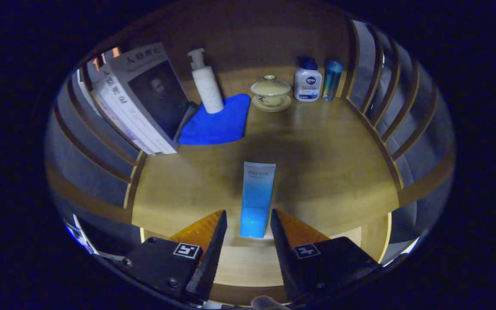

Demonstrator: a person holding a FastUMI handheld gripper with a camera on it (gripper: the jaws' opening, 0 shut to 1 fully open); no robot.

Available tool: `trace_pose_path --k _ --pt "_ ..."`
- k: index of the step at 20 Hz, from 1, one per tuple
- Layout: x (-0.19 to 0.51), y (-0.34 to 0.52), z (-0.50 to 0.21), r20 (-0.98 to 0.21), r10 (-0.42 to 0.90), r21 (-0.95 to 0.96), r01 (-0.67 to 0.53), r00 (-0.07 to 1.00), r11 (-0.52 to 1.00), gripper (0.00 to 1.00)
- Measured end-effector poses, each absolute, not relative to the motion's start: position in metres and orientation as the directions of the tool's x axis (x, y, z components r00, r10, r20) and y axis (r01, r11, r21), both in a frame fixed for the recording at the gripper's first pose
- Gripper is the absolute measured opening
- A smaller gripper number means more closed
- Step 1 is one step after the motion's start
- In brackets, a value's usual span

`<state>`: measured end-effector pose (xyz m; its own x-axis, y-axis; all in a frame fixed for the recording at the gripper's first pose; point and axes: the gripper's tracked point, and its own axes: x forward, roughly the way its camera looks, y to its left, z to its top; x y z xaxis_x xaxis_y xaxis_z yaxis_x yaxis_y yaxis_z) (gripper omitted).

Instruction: Pull open the drawer, take out the items inside it, and place them on the countertop above the cabinet.

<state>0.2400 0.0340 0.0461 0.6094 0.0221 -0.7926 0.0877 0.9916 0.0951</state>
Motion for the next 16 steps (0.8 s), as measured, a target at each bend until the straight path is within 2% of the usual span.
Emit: trace_pose_path --k 4,6,7,13,16 --pt "0.199 0.049 0.06 -0.7 0.06 0.102 0.016 0.711 0.995 0.65" --pt "0.176 0.061 0.068 -0.619 0.081 0.089 -0.033 0.781 0.996 0.72" --pt "0.163 0.065 0.073 -0.573 0.084 0.075 -0.05 0.816 0.996 0.81" --pt "0.092 0.082 0.097 -0.238 0.136 0.021 -0.135 0.962 0.991 0.82" --pt "0.057 0.07 0.098 -0.13 0.105 0.022 -0.103 0.986 0.994 1.0"
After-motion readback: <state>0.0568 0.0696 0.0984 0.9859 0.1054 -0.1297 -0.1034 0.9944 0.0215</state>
